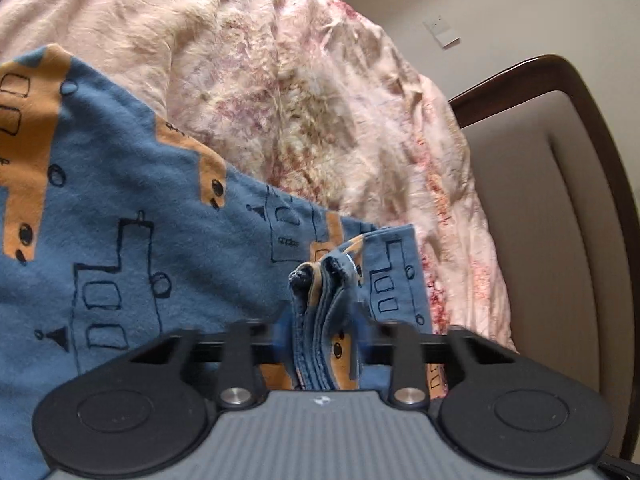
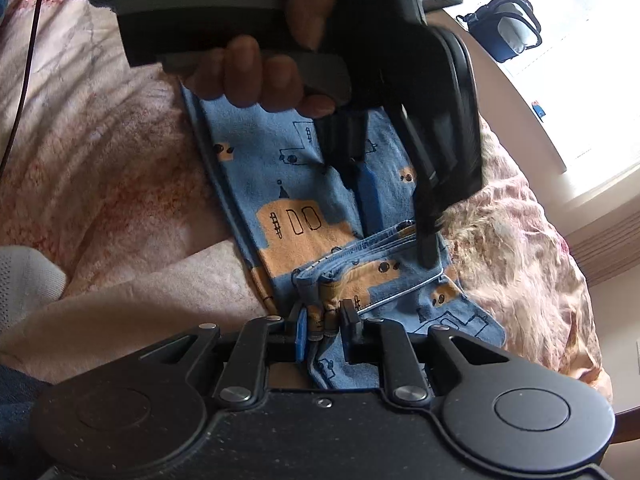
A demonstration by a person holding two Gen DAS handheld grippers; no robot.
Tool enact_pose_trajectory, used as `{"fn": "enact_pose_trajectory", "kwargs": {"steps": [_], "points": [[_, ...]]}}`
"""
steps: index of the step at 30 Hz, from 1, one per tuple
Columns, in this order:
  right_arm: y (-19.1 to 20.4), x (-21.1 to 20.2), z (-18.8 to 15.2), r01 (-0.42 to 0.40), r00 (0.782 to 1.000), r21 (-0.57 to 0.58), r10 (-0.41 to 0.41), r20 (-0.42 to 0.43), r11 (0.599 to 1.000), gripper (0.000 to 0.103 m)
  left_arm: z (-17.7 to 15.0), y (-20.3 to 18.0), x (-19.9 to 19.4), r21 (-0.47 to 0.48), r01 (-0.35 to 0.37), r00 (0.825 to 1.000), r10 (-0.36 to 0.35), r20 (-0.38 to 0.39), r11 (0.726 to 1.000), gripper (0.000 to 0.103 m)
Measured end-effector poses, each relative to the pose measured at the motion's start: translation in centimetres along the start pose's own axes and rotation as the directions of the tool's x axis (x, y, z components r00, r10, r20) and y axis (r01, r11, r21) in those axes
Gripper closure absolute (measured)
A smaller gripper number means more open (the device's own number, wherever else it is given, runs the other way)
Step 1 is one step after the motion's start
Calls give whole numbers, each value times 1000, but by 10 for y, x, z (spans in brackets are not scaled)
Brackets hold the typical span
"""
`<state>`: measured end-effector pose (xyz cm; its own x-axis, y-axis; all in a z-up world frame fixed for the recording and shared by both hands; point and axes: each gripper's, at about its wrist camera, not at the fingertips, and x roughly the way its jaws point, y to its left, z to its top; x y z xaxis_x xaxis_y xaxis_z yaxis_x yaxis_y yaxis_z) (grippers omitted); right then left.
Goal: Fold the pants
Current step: 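Lift the gripped edge with both grippers and fold it over the pants, then lower the folded edge onto the pants and open both grippers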
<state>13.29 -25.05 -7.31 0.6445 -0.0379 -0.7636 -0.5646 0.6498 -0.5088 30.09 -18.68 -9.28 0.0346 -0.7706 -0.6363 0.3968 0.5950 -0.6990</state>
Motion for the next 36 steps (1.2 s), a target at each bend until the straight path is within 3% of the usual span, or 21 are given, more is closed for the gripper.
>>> {"fn": "enact_pose_trajectory", "kwargs": {"steps": [4, 13, 36], "points": [[0, -1, 0, 5, 1000, 0, -5, 2, 1000, 84, -5, -8, -1, 8, -50, 998, 50, 23, 999, 90], [2, -3, 0, 18, 1000, -11, -18, -1, 1000, 85, -8, -30, 0, 88, -160, 987, 157, 43, 983, 91], [12, -2, 5, 48, 998, -81, -50, -29, 996, 88, -6, -26, -5, 96, -144, 989, 140, 47, 985, 93]]}}
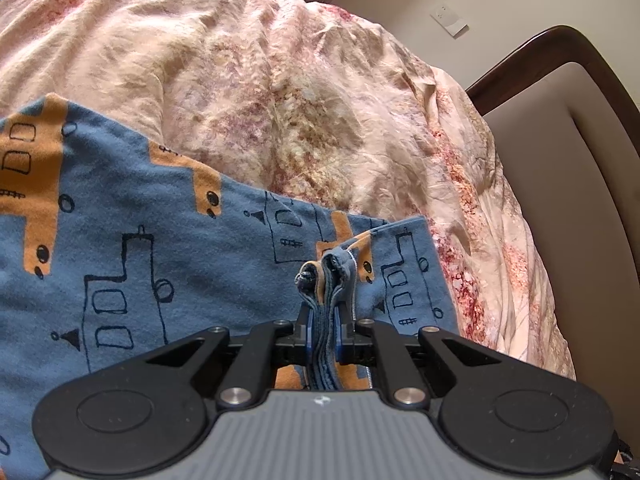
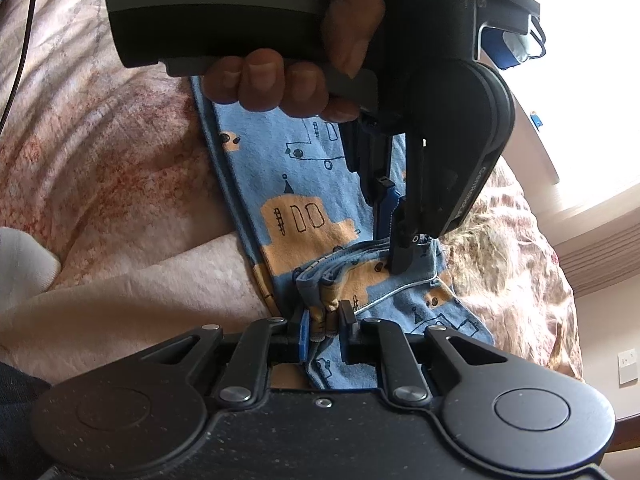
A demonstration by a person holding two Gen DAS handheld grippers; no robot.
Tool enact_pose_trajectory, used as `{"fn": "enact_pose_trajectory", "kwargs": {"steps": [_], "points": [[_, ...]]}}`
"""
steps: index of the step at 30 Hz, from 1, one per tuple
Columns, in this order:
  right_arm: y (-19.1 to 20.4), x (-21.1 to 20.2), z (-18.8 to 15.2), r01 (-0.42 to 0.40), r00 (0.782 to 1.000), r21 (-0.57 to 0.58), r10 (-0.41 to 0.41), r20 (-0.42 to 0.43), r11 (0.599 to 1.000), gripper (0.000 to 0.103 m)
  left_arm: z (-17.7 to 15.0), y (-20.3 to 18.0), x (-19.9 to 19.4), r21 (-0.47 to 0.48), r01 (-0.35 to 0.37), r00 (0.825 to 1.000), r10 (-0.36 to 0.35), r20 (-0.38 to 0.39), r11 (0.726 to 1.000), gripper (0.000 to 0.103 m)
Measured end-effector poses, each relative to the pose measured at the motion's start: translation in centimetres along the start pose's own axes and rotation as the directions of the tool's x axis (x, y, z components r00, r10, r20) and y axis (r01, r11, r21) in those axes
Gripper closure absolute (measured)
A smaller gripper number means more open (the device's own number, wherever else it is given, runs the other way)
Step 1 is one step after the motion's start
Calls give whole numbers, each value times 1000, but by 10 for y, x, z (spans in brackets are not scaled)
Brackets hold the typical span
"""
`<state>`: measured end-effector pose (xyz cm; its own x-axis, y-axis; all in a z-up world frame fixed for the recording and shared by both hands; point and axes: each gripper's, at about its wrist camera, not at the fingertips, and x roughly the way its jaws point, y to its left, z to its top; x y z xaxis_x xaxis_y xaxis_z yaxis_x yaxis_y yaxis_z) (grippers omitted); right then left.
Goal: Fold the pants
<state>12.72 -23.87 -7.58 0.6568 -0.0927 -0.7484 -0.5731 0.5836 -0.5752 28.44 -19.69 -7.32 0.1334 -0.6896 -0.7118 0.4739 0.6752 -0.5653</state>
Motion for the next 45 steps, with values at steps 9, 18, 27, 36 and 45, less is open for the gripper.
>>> {"fn": "enact_pose_trajectory", "kwargs": {"steps": [9, 18, 27, 36, 45], "points": [[7, -12, 42, 2, 997, -113, 7, 78, 994, 89, 3, 38, -51, -50, -4, 999, 7, 48, 999, 93], [38, -7, 101, -46, 976, -119, 70, 204, 992, 89, -7, 88, -109, -72, -106, 991, 112, 75, 992, 93], [54, 14, 110, -37, 971, -47, 47, 233, 998, 85, -25, 109, -116, -50, -140, 980, 145, 138, 989, 80], [5, -20, 74, 251, 945, 99, -266, 190, 963, 7, -34, 95, -138, -90, -254, 921, 269, 281, 963, 10], [-89, 69, 46, 238, 953, 326, -285, 106, 915, 1, -34, 63, -75, 41, -584, 764, 533, 363, 810, 0]]}}
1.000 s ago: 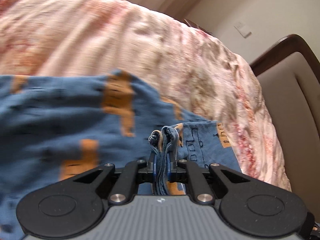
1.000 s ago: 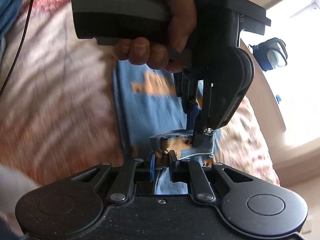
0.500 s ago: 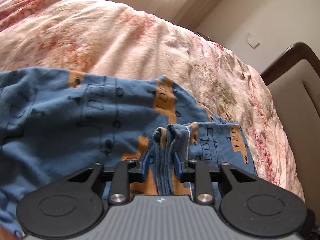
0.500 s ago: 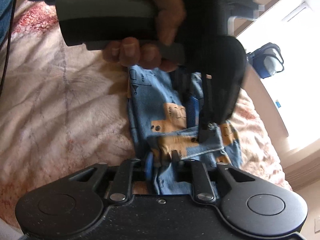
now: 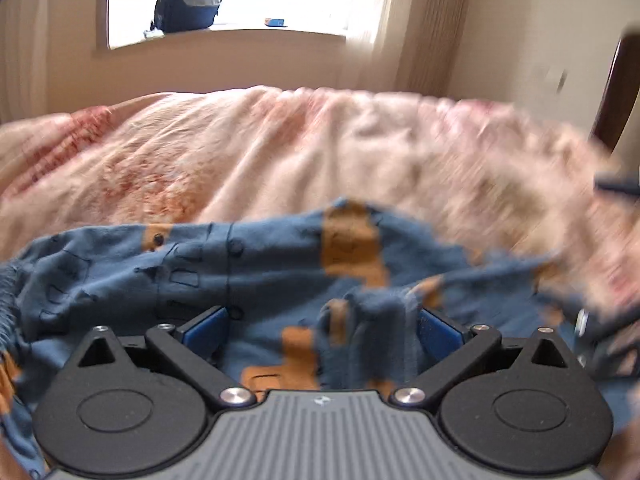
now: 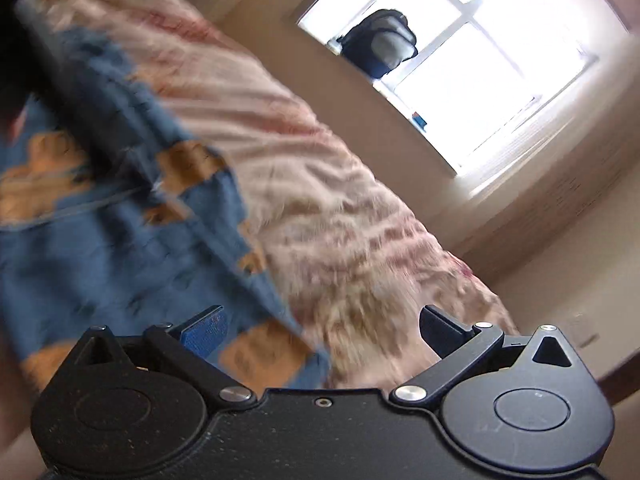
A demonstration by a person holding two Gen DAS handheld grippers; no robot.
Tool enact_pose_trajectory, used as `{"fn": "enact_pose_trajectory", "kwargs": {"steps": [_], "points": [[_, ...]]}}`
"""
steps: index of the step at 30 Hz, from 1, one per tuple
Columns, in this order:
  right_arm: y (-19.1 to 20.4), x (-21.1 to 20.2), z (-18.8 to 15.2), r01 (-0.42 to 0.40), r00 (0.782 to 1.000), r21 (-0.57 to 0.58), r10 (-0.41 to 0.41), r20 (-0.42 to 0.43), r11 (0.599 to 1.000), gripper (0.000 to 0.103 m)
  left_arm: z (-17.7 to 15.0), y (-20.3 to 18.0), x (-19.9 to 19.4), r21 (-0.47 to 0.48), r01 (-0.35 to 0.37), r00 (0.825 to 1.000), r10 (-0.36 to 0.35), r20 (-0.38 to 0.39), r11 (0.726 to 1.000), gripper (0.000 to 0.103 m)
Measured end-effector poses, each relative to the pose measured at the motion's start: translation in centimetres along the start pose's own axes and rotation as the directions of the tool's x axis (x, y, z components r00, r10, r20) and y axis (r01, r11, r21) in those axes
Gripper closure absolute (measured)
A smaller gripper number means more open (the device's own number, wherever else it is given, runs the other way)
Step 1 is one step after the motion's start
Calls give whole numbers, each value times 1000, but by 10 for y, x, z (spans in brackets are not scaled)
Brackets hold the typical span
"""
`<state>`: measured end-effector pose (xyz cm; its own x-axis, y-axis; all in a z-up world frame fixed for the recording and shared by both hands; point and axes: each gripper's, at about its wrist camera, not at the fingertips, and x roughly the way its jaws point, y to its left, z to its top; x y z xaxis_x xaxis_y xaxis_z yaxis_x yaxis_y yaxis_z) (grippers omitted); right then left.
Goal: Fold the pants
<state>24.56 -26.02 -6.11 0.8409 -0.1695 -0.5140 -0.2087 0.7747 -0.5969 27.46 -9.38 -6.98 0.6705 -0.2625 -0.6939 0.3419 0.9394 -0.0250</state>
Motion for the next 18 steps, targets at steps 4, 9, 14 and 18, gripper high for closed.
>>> {"fn": "enact_pose_trajectory", "kwargs": {"steps": [4, 9, 14, 18], "points": [[-4, 37, -24, 24, 998, -52, -27, -50, 998, 1, -9, 2, 3, 70, -6, 999, 3, 32, 998, 0], [-47, 17, -49, 127, 984, 16, -124, -130, 992, 8, -5, 12, -6, 11, 41, 999, -41, 3, 999, 0], [-31, -60, -47, -77, 996, -54, 74, -52, 996, 1, -11, 9, -33, -77, 60, 996, -65, -63, 995, 0], [14, -68, -56, -145, 985, -280, 111, -134, 949, 1, -37, -9, -45, 37, 23, 995, -19, -98, 999, 0]]}}
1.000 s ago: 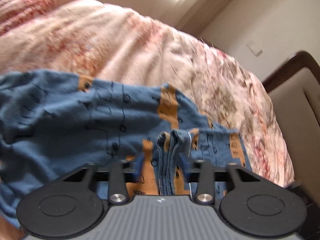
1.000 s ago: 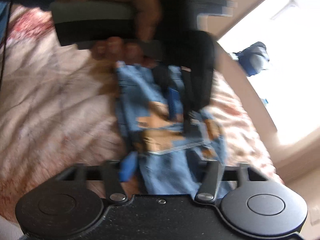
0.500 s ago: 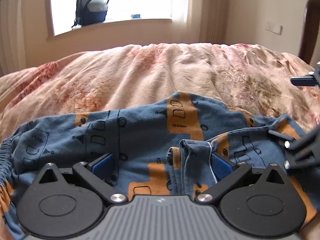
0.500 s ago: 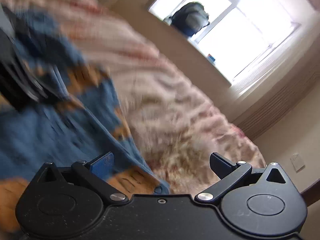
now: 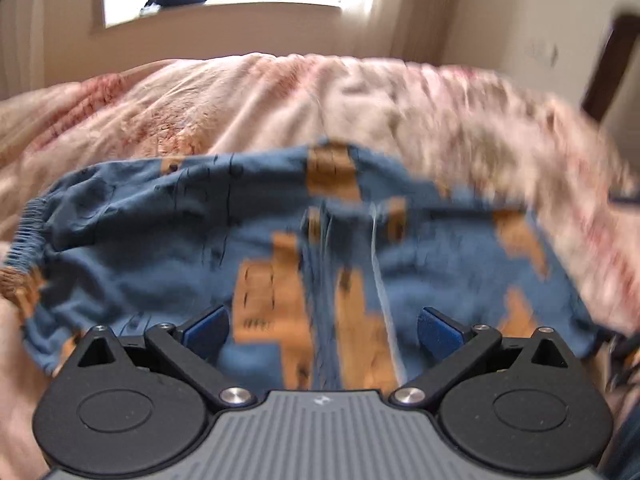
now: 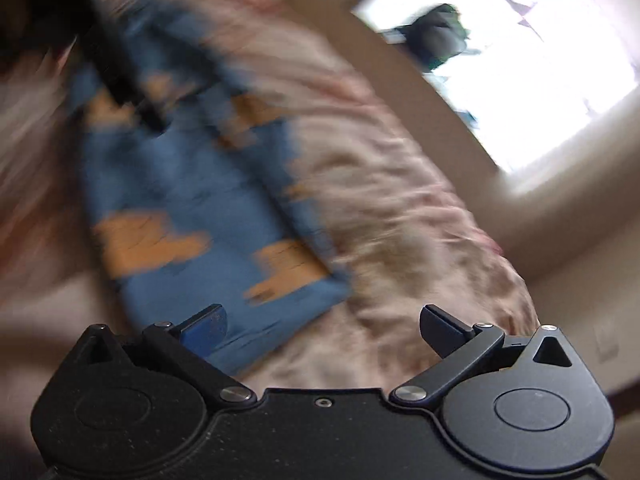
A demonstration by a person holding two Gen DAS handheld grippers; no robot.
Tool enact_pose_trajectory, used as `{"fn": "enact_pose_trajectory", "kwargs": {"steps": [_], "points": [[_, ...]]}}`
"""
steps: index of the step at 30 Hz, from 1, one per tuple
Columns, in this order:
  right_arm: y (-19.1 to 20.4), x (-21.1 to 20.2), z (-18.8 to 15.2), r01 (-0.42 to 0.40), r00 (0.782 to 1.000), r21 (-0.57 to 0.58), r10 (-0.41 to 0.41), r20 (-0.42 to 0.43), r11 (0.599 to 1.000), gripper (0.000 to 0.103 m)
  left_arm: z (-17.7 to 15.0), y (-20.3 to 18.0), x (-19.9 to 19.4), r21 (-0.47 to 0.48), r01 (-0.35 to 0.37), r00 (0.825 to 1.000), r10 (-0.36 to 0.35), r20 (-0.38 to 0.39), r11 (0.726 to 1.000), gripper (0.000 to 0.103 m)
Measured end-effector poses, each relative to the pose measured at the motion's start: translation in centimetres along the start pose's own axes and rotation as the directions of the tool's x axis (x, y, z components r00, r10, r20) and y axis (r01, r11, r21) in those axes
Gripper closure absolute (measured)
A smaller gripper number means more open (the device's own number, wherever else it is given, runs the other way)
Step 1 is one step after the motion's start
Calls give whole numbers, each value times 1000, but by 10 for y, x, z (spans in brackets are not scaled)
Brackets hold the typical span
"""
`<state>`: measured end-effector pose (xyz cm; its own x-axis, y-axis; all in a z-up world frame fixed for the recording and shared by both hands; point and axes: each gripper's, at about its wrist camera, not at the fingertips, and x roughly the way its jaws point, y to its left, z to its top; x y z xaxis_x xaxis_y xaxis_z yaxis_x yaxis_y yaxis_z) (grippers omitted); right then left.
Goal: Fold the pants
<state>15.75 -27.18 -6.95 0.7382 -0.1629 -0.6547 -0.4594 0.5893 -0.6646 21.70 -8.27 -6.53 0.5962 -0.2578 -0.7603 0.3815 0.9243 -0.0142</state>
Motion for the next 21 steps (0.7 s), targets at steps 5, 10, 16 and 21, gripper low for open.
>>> {"fn": "enact_pose_trajectory", "kwargs": {"steps": [5, 10, 16, 21], "points": [[-3, 5, -16, 70, 993, -55, -75, -95, 996, 1, -7, -3, -9, 94, -77, 997, 76, 14, 993, 0], [-26, -13, 9, 43, 998, 91, -47, 43, 995, 1, -7, 28, -41, -7, -17, 1000, 16, -20, 1000, 0], [-21, 28, 82, -41, 983, 192, 4, 185, 980, 1, -18, 92, -66, -75, -121, 990, 126, 65, 990, 0], [-3, 76, 131, -125, 981, 205, 89, 175, 971, 1, -25, 144, -48, -325, -141, 987, 159, 29, 935, 0]]}}
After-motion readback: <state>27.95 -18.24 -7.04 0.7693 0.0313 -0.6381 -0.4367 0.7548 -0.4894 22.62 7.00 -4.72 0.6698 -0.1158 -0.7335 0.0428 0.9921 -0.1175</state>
